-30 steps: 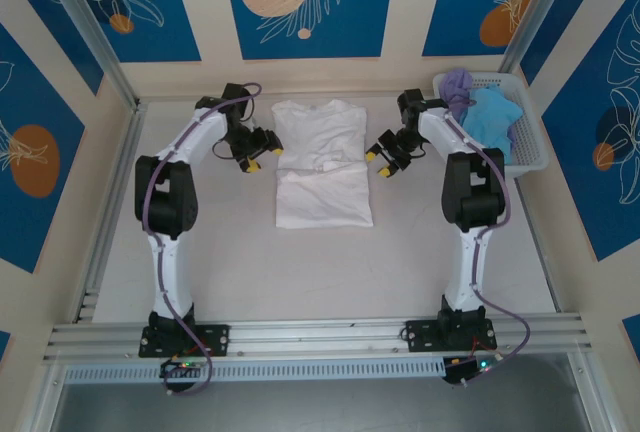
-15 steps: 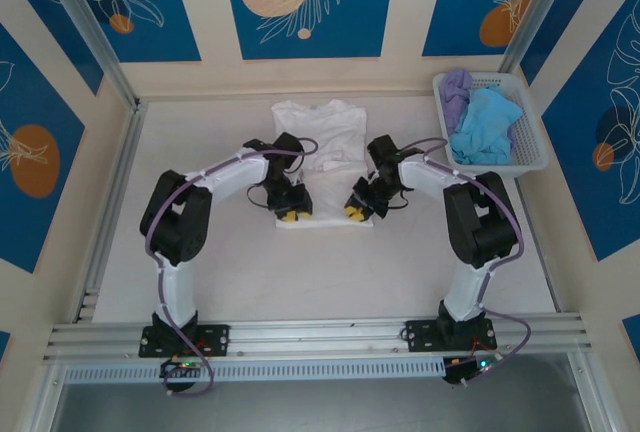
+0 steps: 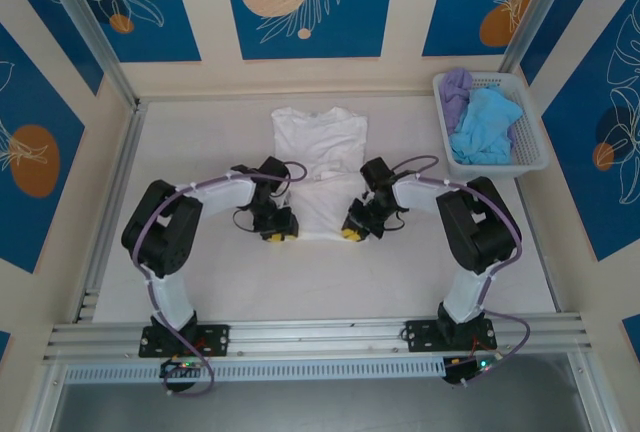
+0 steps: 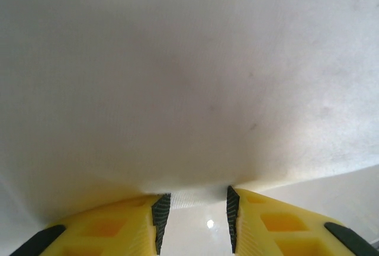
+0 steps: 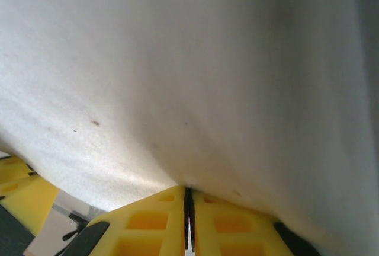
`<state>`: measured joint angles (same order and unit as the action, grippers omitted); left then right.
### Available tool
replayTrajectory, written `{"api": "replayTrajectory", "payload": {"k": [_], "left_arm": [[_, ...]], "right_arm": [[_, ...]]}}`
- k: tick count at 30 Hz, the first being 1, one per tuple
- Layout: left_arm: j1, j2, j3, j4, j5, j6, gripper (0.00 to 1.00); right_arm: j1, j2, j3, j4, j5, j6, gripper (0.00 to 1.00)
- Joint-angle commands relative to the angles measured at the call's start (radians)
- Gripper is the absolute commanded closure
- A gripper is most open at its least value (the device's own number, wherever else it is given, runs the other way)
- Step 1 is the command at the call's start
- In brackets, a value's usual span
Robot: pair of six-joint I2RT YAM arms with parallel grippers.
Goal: Fold and stack the t-shirts
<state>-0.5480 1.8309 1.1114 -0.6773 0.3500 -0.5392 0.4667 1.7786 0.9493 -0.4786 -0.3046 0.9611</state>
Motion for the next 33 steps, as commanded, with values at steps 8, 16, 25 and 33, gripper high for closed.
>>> {"api": "replayTrajectory", "payload": {"k": [8,16,25,33], "left_arm": [[0.002,-0.216,-0.253,-0.127,-0.009,0.007,0.62],[0.001,-0.336,-0.137,-0.219,0.057,-0.028,0.59],[0.001,-0.158,-0.011,-0.037,0.166,-0.146,0.59],[0.005,-0.020,0.064,0.038,0.122,-0.174,0.59]], "right_arm": [[0.206,-0.158,-0.245,-0.045,0.136,0.089,0.86],[0.281,-0.282,-0.173,-0.153,0.234,0.060,0.83],[0.190,-0.177,0.021,-0.206,0.228,0.024,0.87],[0.116,0.017,0.195,-0.246,0.210,-0.007,0.91]]}}
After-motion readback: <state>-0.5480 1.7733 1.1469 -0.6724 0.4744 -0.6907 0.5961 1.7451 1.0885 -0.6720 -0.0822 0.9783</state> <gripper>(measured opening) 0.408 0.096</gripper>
